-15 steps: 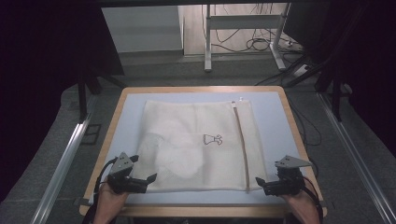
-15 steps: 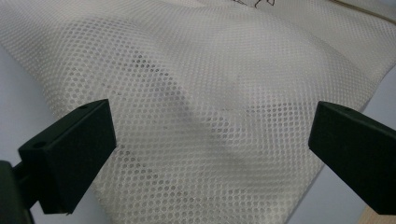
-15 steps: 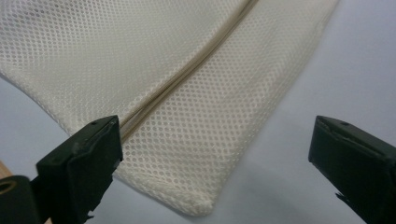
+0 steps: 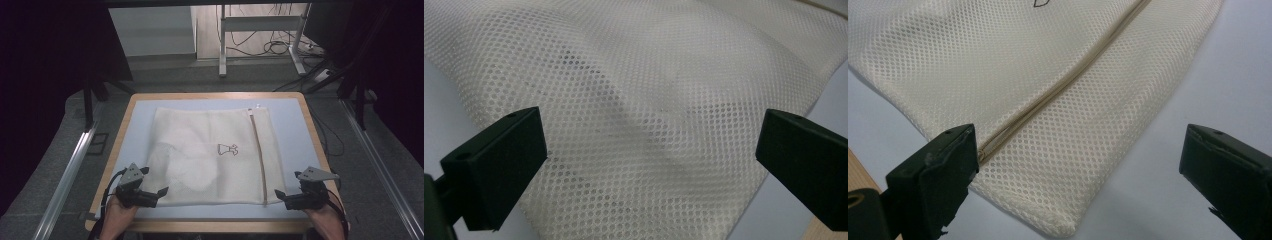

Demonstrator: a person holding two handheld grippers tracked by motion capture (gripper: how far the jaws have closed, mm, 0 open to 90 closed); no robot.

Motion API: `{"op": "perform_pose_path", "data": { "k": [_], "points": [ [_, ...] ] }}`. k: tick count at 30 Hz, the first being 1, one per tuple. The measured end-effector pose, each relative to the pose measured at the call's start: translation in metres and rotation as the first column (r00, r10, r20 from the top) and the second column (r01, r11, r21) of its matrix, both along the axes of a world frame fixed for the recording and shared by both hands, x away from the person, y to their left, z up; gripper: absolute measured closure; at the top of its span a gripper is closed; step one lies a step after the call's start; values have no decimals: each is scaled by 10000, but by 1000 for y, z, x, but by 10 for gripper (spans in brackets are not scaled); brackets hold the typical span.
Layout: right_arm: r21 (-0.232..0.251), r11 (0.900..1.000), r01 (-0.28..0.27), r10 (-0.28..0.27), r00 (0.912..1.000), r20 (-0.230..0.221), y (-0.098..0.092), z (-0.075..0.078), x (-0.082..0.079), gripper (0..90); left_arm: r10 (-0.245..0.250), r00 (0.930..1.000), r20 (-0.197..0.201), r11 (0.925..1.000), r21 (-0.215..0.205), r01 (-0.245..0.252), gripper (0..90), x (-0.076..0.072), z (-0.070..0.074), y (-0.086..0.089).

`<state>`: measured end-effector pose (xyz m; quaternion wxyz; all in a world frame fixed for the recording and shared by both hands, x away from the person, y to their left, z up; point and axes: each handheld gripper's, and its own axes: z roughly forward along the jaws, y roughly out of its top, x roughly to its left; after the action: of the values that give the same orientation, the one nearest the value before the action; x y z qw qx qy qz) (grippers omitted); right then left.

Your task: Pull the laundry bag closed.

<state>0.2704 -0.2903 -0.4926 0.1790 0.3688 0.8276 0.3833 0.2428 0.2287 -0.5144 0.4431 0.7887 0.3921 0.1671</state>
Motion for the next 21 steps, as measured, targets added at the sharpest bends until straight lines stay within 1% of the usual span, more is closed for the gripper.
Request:
{"op": "perform_pose_path", "data": {
  "k": [4,7,10,14,17,21],
  "points": [
    [36,10000,23,-23,9999,-130,0,-2,1,31,-82,10000,-14,9999,-96,82,0,0,0,0],
    [44,10000,-16,17,9999,-140,2,-2,1,31,-261,9996,114,9996,-142,262,0,-1,0,-1],
    [51,10000,-71,72,9999,-155,3,-3,1,31,-264,9993,256,9996,-34,265,0,-1,0,-2],
    [-22,9999,-152,151,9997,-205,5,-4,1,30,-243,9995,185,9997,25,243,0,0,-1,-2],
    [-36,9998,-205,204,9998,-50,7,-3,1,31,-214,9997,140,9996,172,211,0,0,-2,-2],
    [-80,9995,-313,313,9995,8,9,-3,-1,31,-239,9997,90,9994,254,236,0,0,-2,-4]
  ]
}}
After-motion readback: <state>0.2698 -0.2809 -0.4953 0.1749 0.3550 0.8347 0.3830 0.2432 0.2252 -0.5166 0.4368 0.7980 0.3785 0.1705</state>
